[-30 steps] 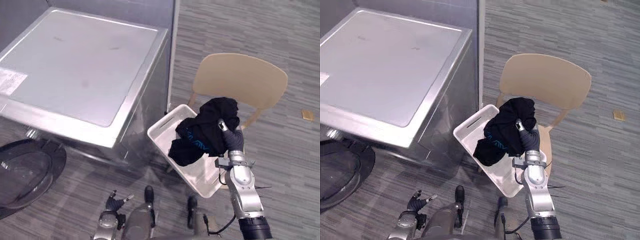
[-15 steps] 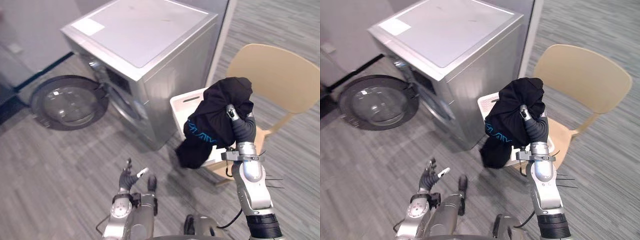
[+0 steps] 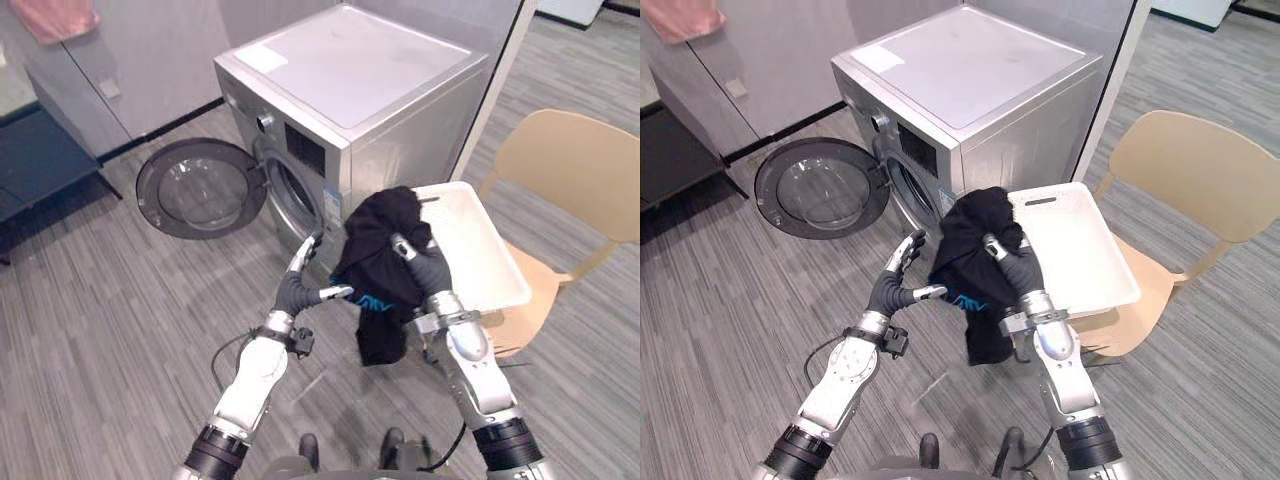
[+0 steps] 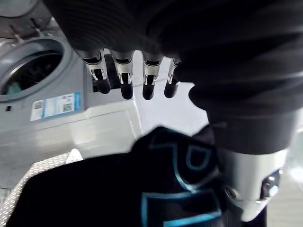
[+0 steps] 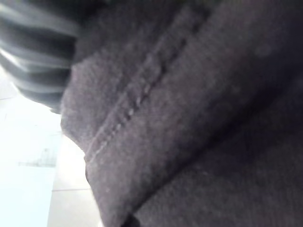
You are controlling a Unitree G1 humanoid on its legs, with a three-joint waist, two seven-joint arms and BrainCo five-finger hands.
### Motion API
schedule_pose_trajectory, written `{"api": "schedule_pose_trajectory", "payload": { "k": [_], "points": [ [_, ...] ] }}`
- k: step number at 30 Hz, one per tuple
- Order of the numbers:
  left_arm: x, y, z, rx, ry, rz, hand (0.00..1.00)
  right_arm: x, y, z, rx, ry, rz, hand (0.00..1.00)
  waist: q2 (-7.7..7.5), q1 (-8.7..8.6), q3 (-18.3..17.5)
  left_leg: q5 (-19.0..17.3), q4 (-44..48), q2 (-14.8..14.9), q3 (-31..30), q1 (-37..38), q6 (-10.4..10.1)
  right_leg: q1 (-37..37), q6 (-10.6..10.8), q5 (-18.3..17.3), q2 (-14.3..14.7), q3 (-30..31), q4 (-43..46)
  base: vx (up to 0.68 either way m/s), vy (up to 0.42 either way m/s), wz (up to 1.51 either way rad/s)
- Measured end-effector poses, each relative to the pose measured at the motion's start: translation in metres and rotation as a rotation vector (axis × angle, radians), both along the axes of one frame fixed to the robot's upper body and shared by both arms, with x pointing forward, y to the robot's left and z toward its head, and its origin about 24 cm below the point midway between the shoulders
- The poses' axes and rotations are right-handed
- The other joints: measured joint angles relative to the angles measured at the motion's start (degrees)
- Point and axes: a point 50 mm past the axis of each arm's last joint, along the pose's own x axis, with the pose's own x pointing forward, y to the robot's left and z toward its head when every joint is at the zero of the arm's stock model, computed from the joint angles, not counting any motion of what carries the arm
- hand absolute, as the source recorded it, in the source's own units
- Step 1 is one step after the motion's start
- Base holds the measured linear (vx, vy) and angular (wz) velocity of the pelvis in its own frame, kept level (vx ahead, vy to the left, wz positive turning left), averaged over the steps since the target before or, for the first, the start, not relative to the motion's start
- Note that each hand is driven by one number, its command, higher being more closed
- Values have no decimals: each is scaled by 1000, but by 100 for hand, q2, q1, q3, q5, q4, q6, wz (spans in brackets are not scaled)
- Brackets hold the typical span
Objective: Pick up the laundry basket with both hands and put the clothes into the washing machine.
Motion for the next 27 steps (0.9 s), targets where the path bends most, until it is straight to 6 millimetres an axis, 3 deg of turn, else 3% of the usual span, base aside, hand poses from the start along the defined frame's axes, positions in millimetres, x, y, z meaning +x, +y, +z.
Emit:
{"api": "schedule_pose_trajectory", "payload": {
  "k": [3,4,8,9,12,19,24,27],
  "points": [
    [-1,-8,0,44,-18,-33,0,-3,14,-8,79,59,90,100,-19,-20,-66,25,0,-10,68,-3,36,10,-3,144,31,85,-137,-90,37,-13],
    [-2,-9,-2,64,-20,-38,100,-4,17,-15,98,100,109,100,-22,-32,-115,33,-1,-8,71,-6,44,14,-5,177,43,102,-172,-80,11,-12],
    [-4,-14,-6,92,-13,-50,100,-13,24,-34,170,217,168,100,-40,-33,-185,89,-29,30,77,-1,21,26,-52,248,63,113,-228,-63,-15,-4],
    [-3,-14,-8,94,-8,-47,100,-16,25,-38,188,242,185,0,-49,-37,-191,109,-41,49,76,-1,15,43,-58,281,92,112,-272,-57,-39,-2],
    [-3,-13,-14,97,19,-37,100,-20,25,-49,201,295,182,0,-95,-39,-230,119,-44,64,76,9,2,124,-107,340,155,112,-369,-73,-27,-3],
    [-3,-7,-17,24,49,2,100,-22,24,-52,203,309,177,0,-235,-35,-339,143,-123,177,85,103,-34,274,-144,487,285,120,-647,-23,-27,-2],
    [2,17,-25,-59,108,161,100,-23,20,-52,225,295,126,0,-257,-41,-352,149,-131,152,98,120,-25,290,-136,509,312,128,-706,8,0,0],
    [0,35,-31,-97,135,260,100,-17,6,-43,245,247,31,0,-275,-25,-363,166,-134,156,91,118,-21,315,-139,543,357,122,-785,40,-12,0]
  ]
}}
